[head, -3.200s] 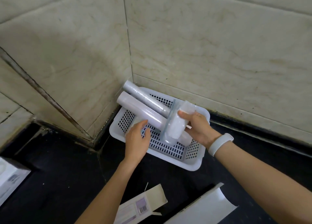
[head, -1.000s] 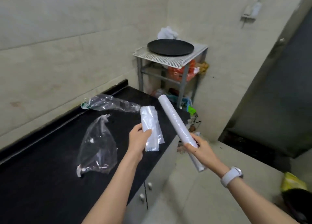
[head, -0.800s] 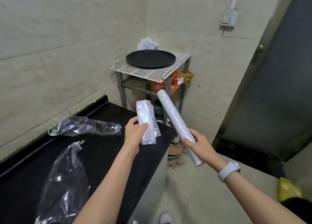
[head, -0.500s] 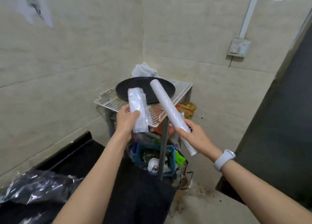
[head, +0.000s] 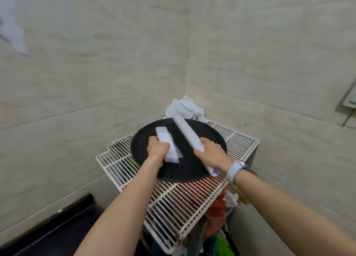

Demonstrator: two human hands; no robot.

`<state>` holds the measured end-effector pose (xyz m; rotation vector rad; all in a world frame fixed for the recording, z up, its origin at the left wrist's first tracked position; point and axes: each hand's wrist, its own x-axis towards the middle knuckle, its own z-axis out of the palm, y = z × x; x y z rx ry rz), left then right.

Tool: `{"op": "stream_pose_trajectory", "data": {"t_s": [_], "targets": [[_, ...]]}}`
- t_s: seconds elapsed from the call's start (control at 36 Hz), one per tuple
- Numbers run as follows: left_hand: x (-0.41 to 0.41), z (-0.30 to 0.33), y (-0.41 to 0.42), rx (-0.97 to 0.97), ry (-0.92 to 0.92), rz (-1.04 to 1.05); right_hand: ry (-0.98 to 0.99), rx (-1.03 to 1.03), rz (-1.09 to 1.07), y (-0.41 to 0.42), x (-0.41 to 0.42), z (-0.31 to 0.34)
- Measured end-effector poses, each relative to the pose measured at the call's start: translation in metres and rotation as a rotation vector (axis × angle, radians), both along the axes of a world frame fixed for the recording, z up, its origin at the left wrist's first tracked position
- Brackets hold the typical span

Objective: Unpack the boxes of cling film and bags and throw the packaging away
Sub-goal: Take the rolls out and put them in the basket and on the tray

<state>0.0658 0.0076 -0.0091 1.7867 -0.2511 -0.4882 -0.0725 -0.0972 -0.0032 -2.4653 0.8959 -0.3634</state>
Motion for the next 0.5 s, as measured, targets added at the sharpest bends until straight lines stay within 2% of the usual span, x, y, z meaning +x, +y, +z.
{"op": "stream_pose_trajectory", "data": {"t_s": [0.11, 0.19, 0.28, 0.36, 0.42, 0.5], "targets": [[0.002, -0.010, -0.047, 0.039, -0.033, 0.018, 0.119, -0.072, 0.067, -0.047, 0.025, -0.012], [0.000, -0.018, -0.076, 0.137, -0.130, 0.032, 0.166, -0.104, 0.105, -0.071, 0.034, -0.018], [-0.008, -0.027, -0.096, 0.297, -0.290, 0.052, 0.171, -0.160, 0.171, -0.080, 0.037, -0.021], [-0.015, -0.031, -0.106, 0.613, -0.488, 0.070, 0.161, -0.146, 0.241, -0.084, 0.038, -0.023], [-0.016, -0.033, -0.107, 0.736, -0.529, 0.065, 0.193, -0.121, 0.270, -0.087, 0.039, -0.025], [-0.011, -0.033, -0.098, 0.763, -0.507, 0.029, 0.249, -0.111, 0.331, -0.090, 0.042, -0.027]]}}
